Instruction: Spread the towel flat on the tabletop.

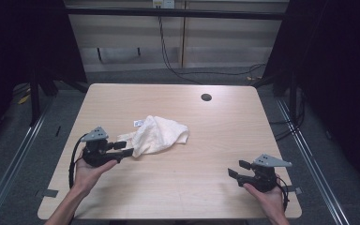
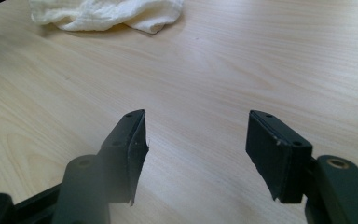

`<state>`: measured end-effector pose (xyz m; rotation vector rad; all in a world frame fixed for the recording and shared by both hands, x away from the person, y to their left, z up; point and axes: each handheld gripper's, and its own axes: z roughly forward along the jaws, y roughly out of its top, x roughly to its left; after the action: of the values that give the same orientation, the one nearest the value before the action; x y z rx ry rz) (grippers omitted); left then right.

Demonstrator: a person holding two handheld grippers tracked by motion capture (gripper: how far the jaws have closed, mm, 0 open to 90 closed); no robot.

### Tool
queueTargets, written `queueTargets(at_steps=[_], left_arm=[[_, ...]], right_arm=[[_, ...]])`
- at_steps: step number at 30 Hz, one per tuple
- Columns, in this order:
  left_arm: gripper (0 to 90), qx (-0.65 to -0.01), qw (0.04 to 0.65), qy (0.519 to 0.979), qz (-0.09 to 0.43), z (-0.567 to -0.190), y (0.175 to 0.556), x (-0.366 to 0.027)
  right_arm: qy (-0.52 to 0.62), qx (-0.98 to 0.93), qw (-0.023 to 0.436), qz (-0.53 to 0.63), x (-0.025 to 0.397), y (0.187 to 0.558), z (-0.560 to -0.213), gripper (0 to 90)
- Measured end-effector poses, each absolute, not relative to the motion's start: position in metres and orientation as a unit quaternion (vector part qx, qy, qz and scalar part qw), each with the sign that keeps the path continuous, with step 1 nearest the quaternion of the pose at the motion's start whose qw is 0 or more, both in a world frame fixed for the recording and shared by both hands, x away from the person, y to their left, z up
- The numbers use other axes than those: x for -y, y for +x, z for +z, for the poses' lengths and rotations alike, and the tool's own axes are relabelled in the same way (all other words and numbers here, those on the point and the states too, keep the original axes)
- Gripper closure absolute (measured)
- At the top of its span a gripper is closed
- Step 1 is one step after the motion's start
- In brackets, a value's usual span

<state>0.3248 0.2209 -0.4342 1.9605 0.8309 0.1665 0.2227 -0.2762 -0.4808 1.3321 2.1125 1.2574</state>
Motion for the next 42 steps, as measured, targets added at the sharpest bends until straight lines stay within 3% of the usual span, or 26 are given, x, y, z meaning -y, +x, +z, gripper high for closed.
queueTargets(at_steps=[6,13,21,26,30,32,42], left_arm=[[48.5,-0.347,0.480,0.803,0.067,-0.433,0.351,-0.208],[58.9,-0.354,0.477,0.801,0.067,-0.441,0.373,-0.199],[51.7,-0.374,0.450,0.808,0.072,-0.463,0.388,-0.188],[62.9,-0.371,0.418,0.825,0.078,-0.479,0.390,-0.183],[82.2,-0.364,0.408,0.834,0.066,-0.489,0.390,-0.183],[86.5,-0.367,0.406,0.835,0.062,-0.492,0.389,-0.183],[88.6,-0.351,0.389,0.850,0.052,-0.502,0.385,-0.180]], right_arm=[[0.466,-0.748,0.172,0.440,0.274,0.221,-0.480,37.0],[0.464,-0.752,0.168,0.438,0.273,0.222,-0.482,36.2],[0.459,-0.758,0.163,0.434,0.272,0.222,-0.483,35.7],[0.457,-0.760,0.159,0.434,0.271,0.222,-0.484,35.7],[0.454,-0.764,0.157,0.431,0.270,0.223,-0.484,35.8],[0.452,-0.766,0.156,0.430,0.269,0.223,-0.485,35.7],[0.446,-0.772,0.146,0.429,0.266,0.223,-0.485,36.8]])
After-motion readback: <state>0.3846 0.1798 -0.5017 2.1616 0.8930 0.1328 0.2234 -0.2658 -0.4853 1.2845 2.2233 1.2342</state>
